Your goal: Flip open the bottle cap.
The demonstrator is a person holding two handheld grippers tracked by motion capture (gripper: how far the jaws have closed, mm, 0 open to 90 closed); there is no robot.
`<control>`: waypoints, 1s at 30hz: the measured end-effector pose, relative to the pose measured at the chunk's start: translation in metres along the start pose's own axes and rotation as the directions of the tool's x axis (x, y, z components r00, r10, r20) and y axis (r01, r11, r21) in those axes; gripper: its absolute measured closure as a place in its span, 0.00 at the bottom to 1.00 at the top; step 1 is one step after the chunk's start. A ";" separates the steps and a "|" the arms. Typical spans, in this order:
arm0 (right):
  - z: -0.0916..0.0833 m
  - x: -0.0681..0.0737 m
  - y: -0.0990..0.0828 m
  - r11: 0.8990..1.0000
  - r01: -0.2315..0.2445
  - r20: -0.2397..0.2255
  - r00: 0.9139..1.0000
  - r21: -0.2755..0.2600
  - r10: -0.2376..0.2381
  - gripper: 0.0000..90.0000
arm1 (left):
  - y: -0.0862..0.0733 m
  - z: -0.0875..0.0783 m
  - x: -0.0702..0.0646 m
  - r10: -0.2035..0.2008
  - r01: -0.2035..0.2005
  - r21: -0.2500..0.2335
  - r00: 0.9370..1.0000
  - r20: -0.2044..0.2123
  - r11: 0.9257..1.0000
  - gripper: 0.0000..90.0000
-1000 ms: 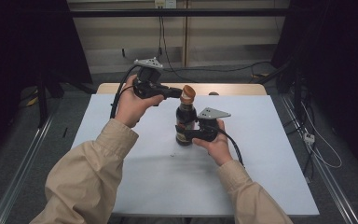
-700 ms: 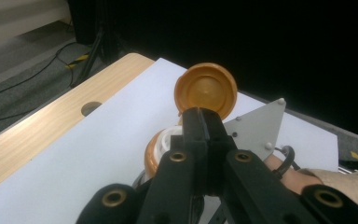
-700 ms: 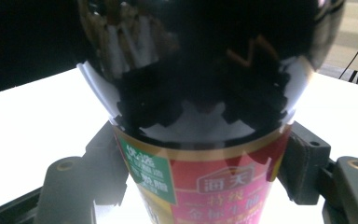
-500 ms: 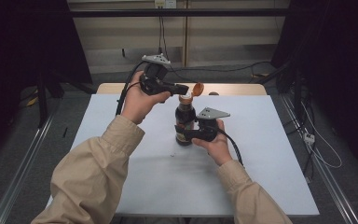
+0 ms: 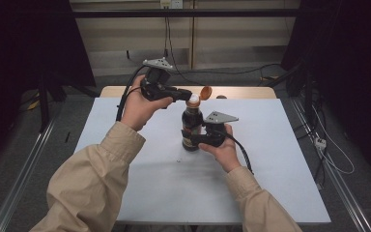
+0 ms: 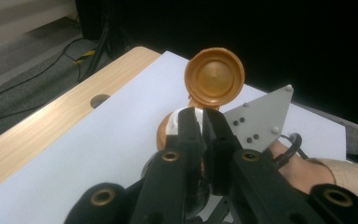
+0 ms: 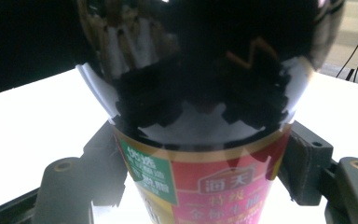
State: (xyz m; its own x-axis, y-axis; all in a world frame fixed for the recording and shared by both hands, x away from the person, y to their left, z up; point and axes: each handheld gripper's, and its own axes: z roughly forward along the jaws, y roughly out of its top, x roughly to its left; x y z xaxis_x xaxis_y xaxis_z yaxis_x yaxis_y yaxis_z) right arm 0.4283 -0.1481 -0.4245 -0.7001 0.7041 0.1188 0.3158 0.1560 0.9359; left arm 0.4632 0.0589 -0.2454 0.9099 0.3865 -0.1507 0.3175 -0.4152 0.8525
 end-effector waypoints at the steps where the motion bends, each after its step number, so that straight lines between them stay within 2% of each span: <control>1: 0.000 0.000 0.000 1.000 -0.002 -0.002 1.000 0.002 0.002 0.32 | -0.001 -0.001 0.000 -0.001 0.001 -0.001 1.000 -0.003 1.000 0.95; 7: -0.001 0.000 0.000 1.000 -0.012 -0.001 1.000 0.002 0.012 0.31 | -0.006 -0.004 0.001 -0.013 0.013 -0.006 1.000 -0.005 1.000 0.91; 8: -0.001 0.000 0.001 1.000 -0.017 -0.001 1.000 0.002 0.017 0.31 | -0.007 -0.005 -0.001 -0.010 0.010 -0.006 1.000 -0.009 1.000 0.87; 16: -0.005 0.000 0.003 1.000 -0.017 0.005 1.000 0.010 0.017 0.27 | -0.009 -0.006 -0.001 -0.010 0.010 -0.015 1.000 -0.009 1.000 0.73; 17: -0.007 0.000 0.004 1.000 -0.020 0.004 1.000 0.017 0.020 0.25 | -0.010 -0.006 -0.001 -0.013 0.013 -0.016 1.000 -0.008 1.000 0.68; 20: -0.010 -0.001 0.006 1.000 -0.016 0.009 1.000 0.019 0.016 0.23 | -0.012 -0.006 0.001 -0.020 0.019 -0.026 1.000 -0.009 0.999 0.62; 30: -0.019 -0.001 0.005 0.999 -0.009 0.004 1.000 0.037 0.009 0.19 | -0.020 -0.007 -0.003 -0.024 0.025 -0.051 1.000 0.013 0.998 0.44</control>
State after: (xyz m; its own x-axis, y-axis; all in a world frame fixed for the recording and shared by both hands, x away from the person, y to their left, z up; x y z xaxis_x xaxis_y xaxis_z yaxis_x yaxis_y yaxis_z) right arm 0.4180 -0.1611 -0.4134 -0.6949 0.7080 0.1261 0.3455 0.1749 0.9220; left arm 0.4526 0.0717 -0.2588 0.9052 0.3861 -0.1776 0.3260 -0.3626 0.8731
